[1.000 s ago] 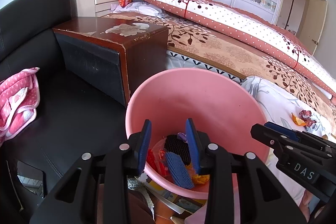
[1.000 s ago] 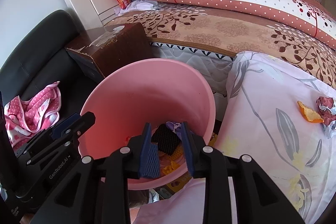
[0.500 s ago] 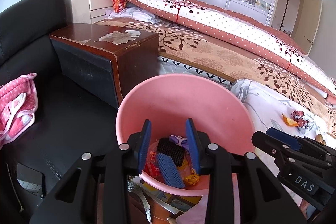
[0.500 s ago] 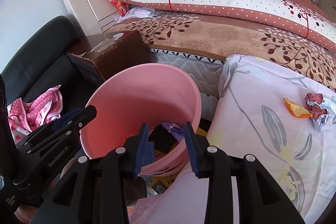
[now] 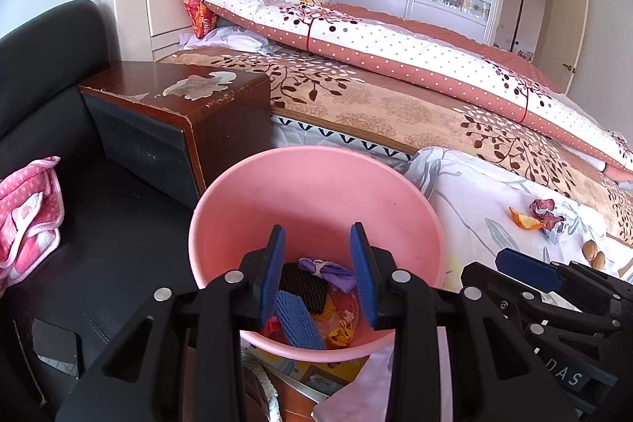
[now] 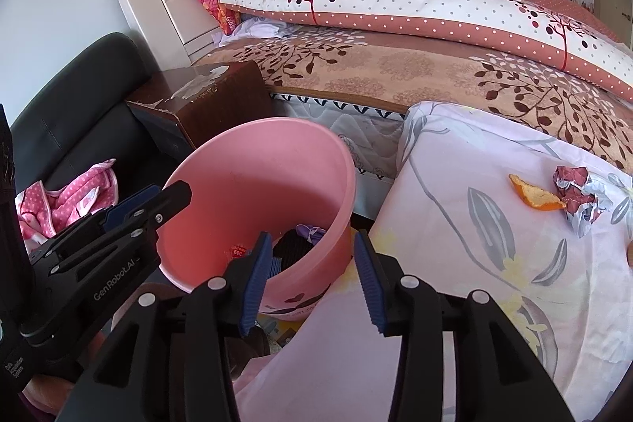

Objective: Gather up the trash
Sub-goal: 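Move both open tools back over the remaining items on the bed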

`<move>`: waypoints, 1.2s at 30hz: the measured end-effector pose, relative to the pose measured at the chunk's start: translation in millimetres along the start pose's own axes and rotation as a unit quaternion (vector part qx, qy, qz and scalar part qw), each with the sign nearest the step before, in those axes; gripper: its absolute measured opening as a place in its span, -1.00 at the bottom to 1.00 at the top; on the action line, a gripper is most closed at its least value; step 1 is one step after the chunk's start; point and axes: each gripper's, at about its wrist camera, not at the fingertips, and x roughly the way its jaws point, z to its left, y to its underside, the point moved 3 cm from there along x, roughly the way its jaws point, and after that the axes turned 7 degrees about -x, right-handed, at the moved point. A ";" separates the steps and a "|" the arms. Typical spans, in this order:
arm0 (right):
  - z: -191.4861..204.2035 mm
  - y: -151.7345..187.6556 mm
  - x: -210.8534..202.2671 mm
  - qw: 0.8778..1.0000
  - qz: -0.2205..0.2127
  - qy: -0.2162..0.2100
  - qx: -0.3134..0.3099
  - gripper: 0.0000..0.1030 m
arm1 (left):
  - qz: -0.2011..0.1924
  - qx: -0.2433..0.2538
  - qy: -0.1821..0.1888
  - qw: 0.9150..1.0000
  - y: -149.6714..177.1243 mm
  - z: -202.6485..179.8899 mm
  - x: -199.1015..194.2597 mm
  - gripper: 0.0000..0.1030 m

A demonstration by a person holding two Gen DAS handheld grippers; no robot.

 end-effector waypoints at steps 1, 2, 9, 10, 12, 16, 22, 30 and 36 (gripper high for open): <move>-1.5 0.5 -1.4 1.000 -0.002 0.002 0.000 -0.14 | 0.000 0.001 0.002 1.000 0.3 -2.3 -0.4 -0.34; -3.2 1.4 -3.0 1.000 -0.003 0.003 -0.001 -0.13 | -0.001 0.003 0.004 1.000 0.8 -4.6 -1.2 -0.34; -17.9 16.9 -6.8 1.000 0.008 0.016 0.005 -0.12 | 0.004 0.017 0.028 0.999 5.8 -21.4 -0.7 -0.34; -21.0 19.6 -6.4 1.000 0.011 0.017 0.007 -0.12 | 0.007 0.017 0.034 0.999 7.1 -24.2 0.5 -0.34; -27.9 24.6 -6.8 1.000 0.014 0.021 0.012 -0.12 | 0.015 0.017 0.049 0.999 9.6 -30.7 3.3 -0.34; -45.8 32.3 -11.6 0.999 0.015 0.032 0.023 -0.12 | 0.042 0.018 0.083 0.996 15.2 -48.0 11.7 -0.34; -80.2 45.0 -21.3 0.997 0.015 0.055 0.049 -0.12 | 0.059 0.035 0.121 0.990 23.9 -78.3 18.6 -0.34; -132.2 64.6 -36.3 0.991 0.012 0.090 0.100 -0.12 | 0.095 0.062 0.146 0.983 33.6 -118.5 35.2 -0.34; -171.5 73.7 -48.2 0.984 0.006 0.119 0.134 -0.12 | 0.114 0.078 0.157 0.978 39.4 -150.3 47.2 -0.34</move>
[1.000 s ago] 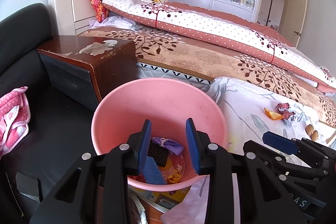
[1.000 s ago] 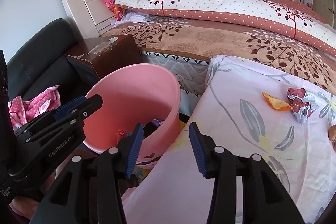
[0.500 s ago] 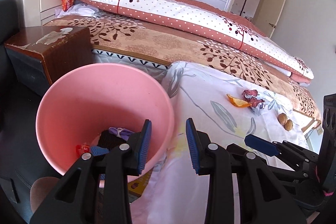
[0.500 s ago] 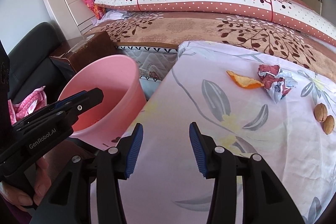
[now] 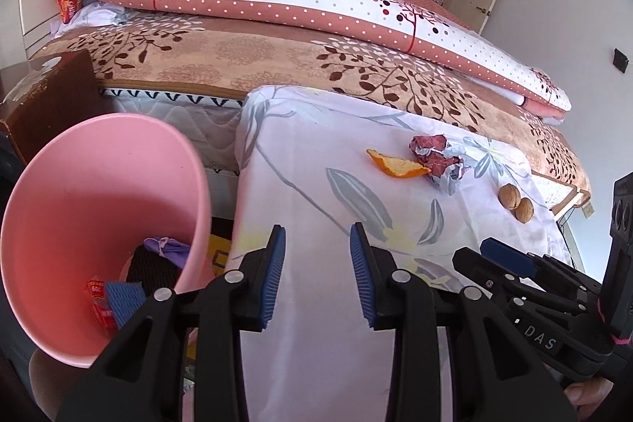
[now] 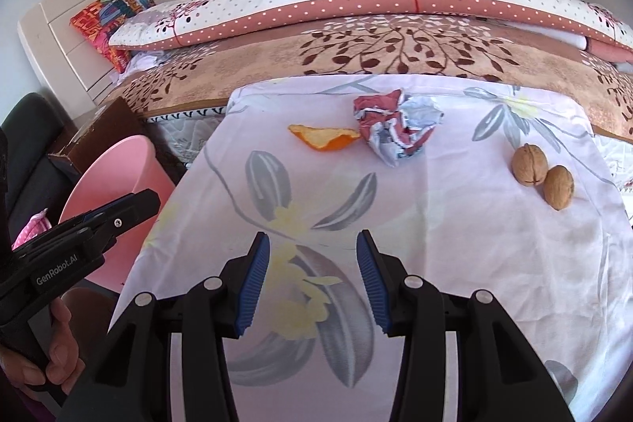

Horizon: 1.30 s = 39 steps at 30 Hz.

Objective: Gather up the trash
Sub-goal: 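Move both open tools back over the remaining items on the bed, then grasp the orange peel with the left tool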

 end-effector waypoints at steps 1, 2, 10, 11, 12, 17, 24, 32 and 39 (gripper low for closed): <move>-6.5 -0.5 -0.3 1.000 0.000 0.003 0.005 -0.12 | 0.003 0.002 0.003 1.000 -1.5 -5.0 4.1 -0.34; -12.6 -1.3 0.0 1.000 -0.001 0.005 0.011 -0.12 | 0.006 0.003 0.007 1.000 -3.3 -9.7 8.2 -0.34; -48.4 -1.1 3.9 0.999 0.000 0.021 0.043 -0.12 | 0.019 0.023 0.019 0.999 -23.0 -46.9 47.0 -0.34; -51.9 -0.6 4.6 0.999 0.001 0.022 0.046 -0.12 | 0.018 0.029 0.017 0.999 -25.8 -50.8 52.7 -0.34; -55.2 0.1 5.4 0.999 0.003 0.023 0.049 -0.12 | 0.019 0.033 0.015 0.999 -28.6 -53.9 58.9 -0.34; -65.2 1.2 10.4 0.998 0.009 0.023 0.058 -0.12 | 0.028 0.037 0.001 0.999 -41.9 -60.5 91.4 -0.34; -70.9 2.5 16.8 0.998 0.017 0.021 0.063 -0.12 | 0.060 -0.010 0.003 0.998 -54.8 -58.1 129.0 -0.34; -76.9 4.1 22.1 0.997 0.023 0.026 0.073 -0.12 | 0.036 0.009 -0.010 0.999 -52.4 -70.9 141.7 -0.35; -77.9 4.5 22.3 0.997 0.022 0.024 0.076 -0.12 | 0.022 0.021 -0.023 0.999 -48.9 -70.1 140.3 -0.75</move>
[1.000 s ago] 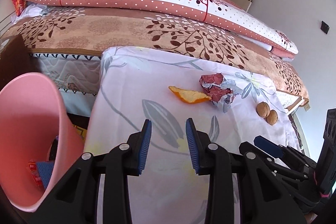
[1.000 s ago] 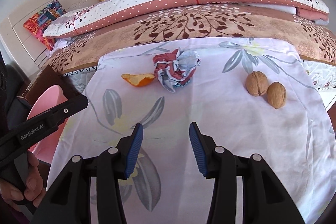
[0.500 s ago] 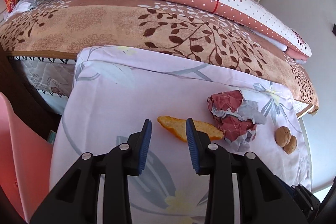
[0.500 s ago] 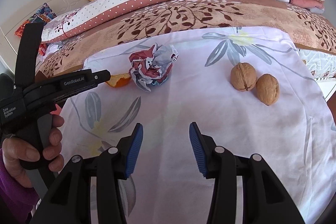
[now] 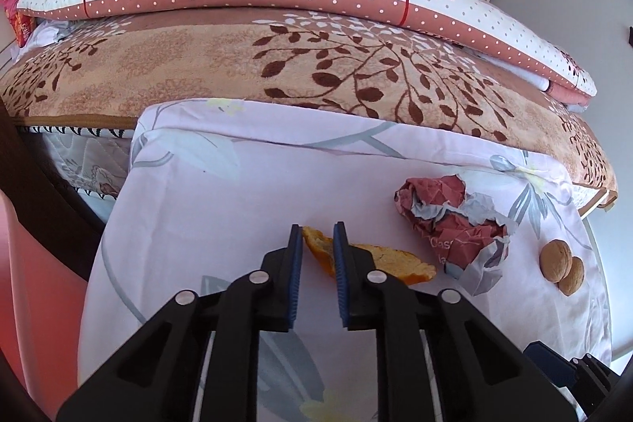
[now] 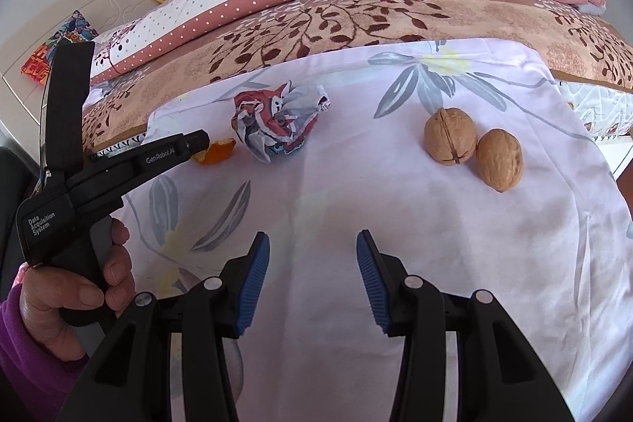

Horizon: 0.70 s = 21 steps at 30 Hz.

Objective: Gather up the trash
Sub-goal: 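Grasp the orange peel with the left tool, then grasp the crumpled red-and-silver wrapper with the right tool while the left tool holds the peel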

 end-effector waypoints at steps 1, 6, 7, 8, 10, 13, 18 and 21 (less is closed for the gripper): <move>0.7 0.1 -0.1 1.000 0.000 0.000 -0.002 -0.12 | 0.000 -0.003 0.001 1.000 0.0 1.3 -1.0 -0.82; 3.2 -1.3 -2.1 1.000 -0.002 -0.001 -0.005 -0.12 | -0.008 -0.017 0.004 1.000 -1.1 8.6 -12.9 -0.88; 2.9 -1.5 -2.9 1.000 -0.002 -0.001 -0.005 -0.12 | -0.008 -0.019 0.005 1.000 -0.8 10.5 -15.9 -0.89; 2.8 -1.9 -3.4 1.000 -0.003 0.000 -0.004 -0.12 | -0.009 -0.020 0.005 1.000 -0.3 12.3 -19.2 -0.89; 3.0 -2.5 -5.0 1.000 -0.005 0.001 -0.004 -0.12 | -0.012 -0.019 0.003 1.000 1.4 16.3 -26.0 -0.89; 4.1 -3.0 -6.8 1.000 -0.006 0.002 -0.003 -0.12 | -0.015 -0.018 0.003 1.000 5.7 22.4 -36.9 -0.89; 9.5 -3.7 -8.6 1.000 -0.007 0.002 -0.005 -0.12 | -0.019 -0.017 0.005 1.000 13.4 30.6 -51.7 -0.89; 12.7 -5.2 -9.8 1.000 -0.010 0.003 -0.007 -0.12 | -0.021 -0.018 0.008 1.000 17.7 34.8 -59.5 -0.89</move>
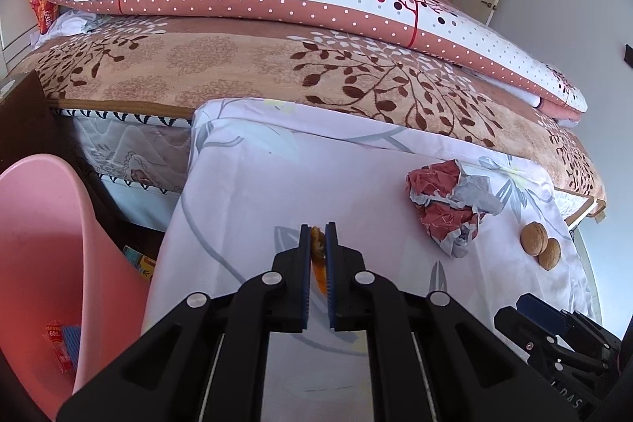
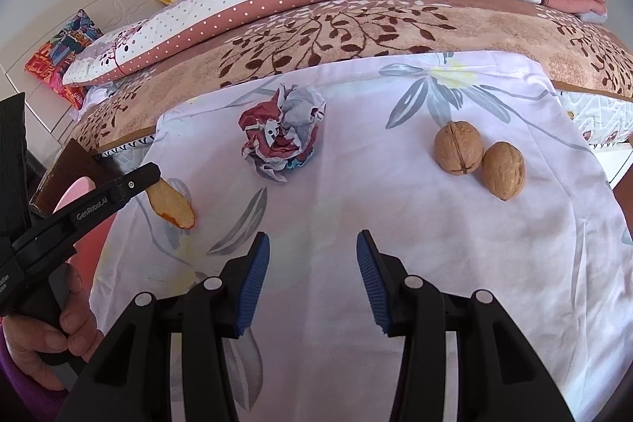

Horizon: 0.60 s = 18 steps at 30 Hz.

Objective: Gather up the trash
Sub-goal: 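Grasp the crumpled red-and-silver wrapper with the right tool while the left tool holds the peel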

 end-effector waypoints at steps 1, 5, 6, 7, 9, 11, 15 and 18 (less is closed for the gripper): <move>0.9 -0.7 -0.3 1.000 -0.001 0.001 -0.001 -0.12 | -0.001 0.002 0.000 1.000 1.3 1.0 -2.6 -0.89; 1.3 -5.0 -1.7 1.000 -0.006 0.004 0.001 0.00 | -0.008 0.010 -0.003 1.000 6.5 5.2 -11.8 -0.89; 0.8 -6.5 -2.2 1.000 -0.007 0.005 0.001 0.01 | -0.007 0.010 -0.003 1.000 7.4 6.5 -13.2 -0.89; 0.2 -8.2 -2.8 1.000 -0.010 0.005 0.001 0.01 | -0.007 0.009 -0.003 1.000 8.3 8.1 -14.7 -0.89; -1.4 -11.7 -3.6 1.000 -0.015 0.008 0.001 0.01 | -0.006 0.006 -0.003 1.000 10.0 11.3 -17.2 -0.89; -3.0 -16.6 -2.6 1.000 -0.018 0.010 0.003 0.03 | -0.005 0.004 -0.004 1.000 12.1 14.2 -19.4 -0.89; -4.0 -26.5 0.6 1.000 -0.024 0.011 0.005 0.04 | -0.003 -0.001 -0.005 1.000 14.8 19.0 -21.0 -0.89; -1.5 -35.3 7.4 1.000 -0.021 -0.002 0.012 0.08 | -0.002 -0.003 -0.006 1.000 15.8 21.7 -22.2 -0.89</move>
